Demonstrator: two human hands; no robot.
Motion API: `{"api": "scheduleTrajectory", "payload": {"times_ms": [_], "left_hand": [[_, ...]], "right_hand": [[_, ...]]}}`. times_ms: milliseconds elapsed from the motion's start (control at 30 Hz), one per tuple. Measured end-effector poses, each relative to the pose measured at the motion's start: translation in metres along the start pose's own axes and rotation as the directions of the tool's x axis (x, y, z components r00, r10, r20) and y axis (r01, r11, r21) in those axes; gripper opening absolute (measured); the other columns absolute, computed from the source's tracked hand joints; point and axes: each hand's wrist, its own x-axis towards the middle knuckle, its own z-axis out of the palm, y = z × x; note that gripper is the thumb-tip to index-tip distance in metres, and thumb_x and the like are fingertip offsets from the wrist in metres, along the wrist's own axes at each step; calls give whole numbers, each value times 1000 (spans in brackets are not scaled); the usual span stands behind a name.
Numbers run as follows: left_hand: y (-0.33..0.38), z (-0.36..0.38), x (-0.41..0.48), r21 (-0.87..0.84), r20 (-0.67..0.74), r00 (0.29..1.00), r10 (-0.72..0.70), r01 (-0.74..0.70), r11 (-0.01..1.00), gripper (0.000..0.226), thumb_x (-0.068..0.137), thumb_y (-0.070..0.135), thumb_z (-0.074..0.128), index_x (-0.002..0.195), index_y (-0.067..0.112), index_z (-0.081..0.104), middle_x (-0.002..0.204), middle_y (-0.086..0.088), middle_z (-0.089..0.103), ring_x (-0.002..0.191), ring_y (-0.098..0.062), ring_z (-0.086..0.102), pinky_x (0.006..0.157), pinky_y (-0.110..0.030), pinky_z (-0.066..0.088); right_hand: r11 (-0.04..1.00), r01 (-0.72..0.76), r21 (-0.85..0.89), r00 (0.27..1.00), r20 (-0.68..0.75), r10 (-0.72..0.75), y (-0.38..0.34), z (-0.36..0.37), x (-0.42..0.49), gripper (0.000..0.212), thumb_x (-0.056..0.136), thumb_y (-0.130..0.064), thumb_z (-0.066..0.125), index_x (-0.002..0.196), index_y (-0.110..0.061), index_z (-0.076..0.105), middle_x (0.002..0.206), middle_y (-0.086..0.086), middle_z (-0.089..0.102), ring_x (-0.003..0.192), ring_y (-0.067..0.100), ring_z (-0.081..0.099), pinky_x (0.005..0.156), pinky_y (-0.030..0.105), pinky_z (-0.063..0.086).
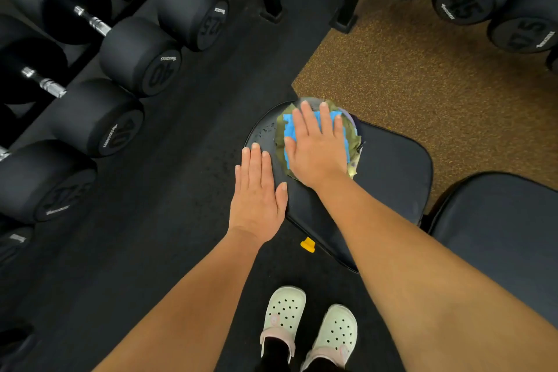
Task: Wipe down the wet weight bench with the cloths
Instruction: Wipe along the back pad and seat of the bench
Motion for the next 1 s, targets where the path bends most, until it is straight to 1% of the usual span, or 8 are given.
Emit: {"api": "scheduleTrajectory", "payload": {"times_ms": [167, 233, 400, 600, 667, 800, 867, 1000], "left_hand": [[0, -1, -1, -12, 4, 1000, 13, -13, 1000, 63, 98, 43, 3, 147, 5, -8, 161, -16, -9, 147, -29, -16, 121, -46, 4], [-1, -2, 0, -10, 5, 1000, 12, -12, 1000, 64, 98, 43, 4, 148, 4, -6, 161, -16, -8, 148, -30, -14, 121, -46, 4], [-1, -3, 0, -1, 9, 1000, 28, -28, 1000, 68, 98, 43, 4, 151, 0, 2, 161, -18, -7, 148, -31, -13, 120, -46, 2], [-3, -1, 1, -63, 4, 999, 41, -41, 997, 68, 99, 43, 7, 150, -2, 5, 161, -18, -7, 147, -30, -14, 120, -46, 3], [-3, -3, 1, -56, 18, 999, 37, -36, 998, 69, 98, 44, 5, 151, -2, 3, 160, -18, -9, 147, -31, -16, 120, -46, 2], [-1, -4, 0, -68, 25, 999, 24, -22, 997, 70, 97, 44, 2, 151, 0, -1, 160, -17, -11, 147, -30, -17, 120, -46, 1], [-1, -3, 0, -49, 21, 1000, 24, -23, 999, 70, 97, 44, 1, 151, 0, -1, 160, -17, -12, 147, -31, -17, 120, -45, -1], [-1, -3, 1, -65, 22, 999, 28, -27, 998, 69, 97, 44, 3, 150, 0, -2, 160, -17, -11, 147, -30, -18, 120, -45, -1]], "right_hand": [[907, 420, -36, 907, 20, -420, 27, 0, -12, 62, 97, -48, 19, 149, -17, 34, 158, 2, 27, 146, 31, 20, 118, 48, 14], [916, 398, -45, 917, 14, -398, 37, 0, -9, 63, 97, -50, 19, 150, -17, 32, 159, 1, 26, 147, 29, 18, 118, 48, 14], [999, -44, 2, 999, -22, 44, -1, -1, 12, 63, 101, -46, 18, 155, -15, 10, 163, 3, 6, 148, 32, 0, 119, 50, 0], [881, 473, -32, 881, 18, -472, 21, -2, -1, 64, 96, -50, 20, 149, -18, 33, 158, 1, 26, 147, 29, 18, 118, 46, 10], [911, 409, -49, 913, 4, -409, 28, 0, 7, 64, 96, -52, 19, 150, -19, 30, 159, 0, 24, 147, 28, 16, 118, 47, 11], [1000, 21, -6, 998, -65, -21, -2, -1, 33, 61, 99, -47, 25, 152, -15, 23, 159, 3, 24, 145, 33, 17, 117, 50, 12], [997, 76, -35, 996, -34, -77, -15, -4, 38, 60, 100, -46, 24, 152, -15, 24, 158, 4, 26, 144, 34, 18, 117, 51, 12], [900, 432, -57, 900, -25, -434, 9, -3, 24, 62, 97, -50, 23, 148, -16, 36, 155, 3, 34, 143, 32, 25, 115, 51, 20]]}}
